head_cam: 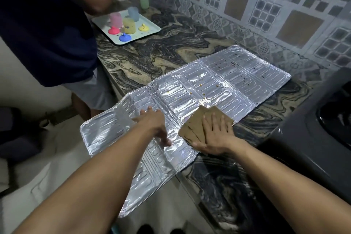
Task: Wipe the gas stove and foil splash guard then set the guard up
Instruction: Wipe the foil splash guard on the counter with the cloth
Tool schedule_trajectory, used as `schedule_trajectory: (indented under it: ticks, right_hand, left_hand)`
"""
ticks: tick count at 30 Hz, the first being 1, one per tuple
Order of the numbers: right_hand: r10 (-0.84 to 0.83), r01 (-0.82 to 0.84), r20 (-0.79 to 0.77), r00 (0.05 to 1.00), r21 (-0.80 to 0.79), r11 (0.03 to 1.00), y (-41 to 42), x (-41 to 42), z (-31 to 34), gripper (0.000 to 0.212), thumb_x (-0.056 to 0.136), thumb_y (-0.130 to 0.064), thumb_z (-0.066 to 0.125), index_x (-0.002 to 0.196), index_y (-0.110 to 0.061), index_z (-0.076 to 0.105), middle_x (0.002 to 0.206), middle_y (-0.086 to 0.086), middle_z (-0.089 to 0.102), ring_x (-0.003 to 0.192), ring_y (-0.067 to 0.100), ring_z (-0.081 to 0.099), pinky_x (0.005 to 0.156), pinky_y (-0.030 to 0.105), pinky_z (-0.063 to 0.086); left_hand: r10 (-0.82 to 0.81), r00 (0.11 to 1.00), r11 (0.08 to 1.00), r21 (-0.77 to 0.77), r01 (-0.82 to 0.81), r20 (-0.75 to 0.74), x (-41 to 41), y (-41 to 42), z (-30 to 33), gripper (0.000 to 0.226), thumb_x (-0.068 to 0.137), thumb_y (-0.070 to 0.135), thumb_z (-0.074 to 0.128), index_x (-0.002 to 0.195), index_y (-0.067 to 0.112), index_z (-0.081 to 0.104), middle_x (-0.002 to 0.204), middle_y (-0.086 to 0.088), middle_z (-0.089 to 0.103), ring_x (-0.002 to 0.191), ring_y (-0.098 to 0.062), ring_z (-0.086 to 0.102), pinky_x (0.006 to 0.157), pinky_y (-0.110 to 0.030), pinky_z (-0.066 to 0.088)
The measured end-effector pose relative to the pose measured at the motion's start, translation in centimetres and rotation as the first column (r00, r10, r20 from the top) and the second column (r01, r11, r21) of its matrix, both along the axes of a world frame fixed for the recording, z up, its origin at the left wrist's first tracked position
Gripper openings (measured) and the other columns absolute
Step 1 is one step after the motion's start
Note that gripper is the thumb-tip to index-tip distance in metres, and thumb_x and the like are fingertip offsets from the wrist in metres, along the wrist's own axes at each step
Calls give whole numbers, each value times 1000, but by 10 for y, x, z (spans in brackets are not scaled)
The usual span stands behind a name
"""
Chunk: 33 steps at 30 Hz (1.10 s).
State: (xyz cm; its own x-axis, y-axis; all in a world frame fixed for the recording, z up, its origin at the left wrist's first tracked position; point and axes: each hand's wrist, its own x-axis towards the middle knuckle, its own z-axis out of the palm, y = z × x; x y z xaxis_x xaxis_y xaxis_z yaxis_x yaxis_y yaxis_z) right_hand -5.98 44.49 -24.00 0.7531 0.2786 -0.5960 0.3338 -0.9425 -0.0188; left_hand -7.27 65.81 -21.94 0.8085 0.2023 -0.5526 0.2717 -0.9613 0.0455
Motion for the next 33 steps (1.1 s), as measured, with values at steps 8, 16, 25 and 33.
schedule_trajectory:
  ticks: [8,16,25,33]
  right_hand:
    - [-26,23,-72,997,-46,999,12,7,13,124,80,-72,56,146,-13,-31,150,23,-37,138,50,-29,115,61,-8]
    - [-155,152,46,987,60,987,5,15,6,111,80,-77,47,153,-24,-18,158,15,-25,144,43,-19,118,55,-6]
    - [-320,318,69,945,34,947,14,41,2,105,81,-83,24,148,-22,-29,153,12,-37,140,44,-29,114,57,-17]
    - [-521,500,229,822,147,854,4,63,-9,99,82,-83,7,153,-18,-16,160,16,-19,144,45,-18,113,61,-16]
  left_hand:
    - [-40,999,999,17,41,-9,4,5,-6,129,52,53,85,152,15,13,159,-21,1,143,-48,8,110,-69,16]
    - [-77,997,997,21,77,-7,0,8,-3,133,57,58,81,153,12,1,158,-23,-7,143,-50,1,112,-66,14]
    - [-88,992,996,22,86,89,24,9,9,107,60,79,63,141,14,39,156,-21,23,143,-48,10,114,-65,4]
    - [91,994,988,-129,-82,61,39,30,-19,148,47,74,75,152,17,-13,159,-10,-21,144,-39,-19,112,-68,-5]
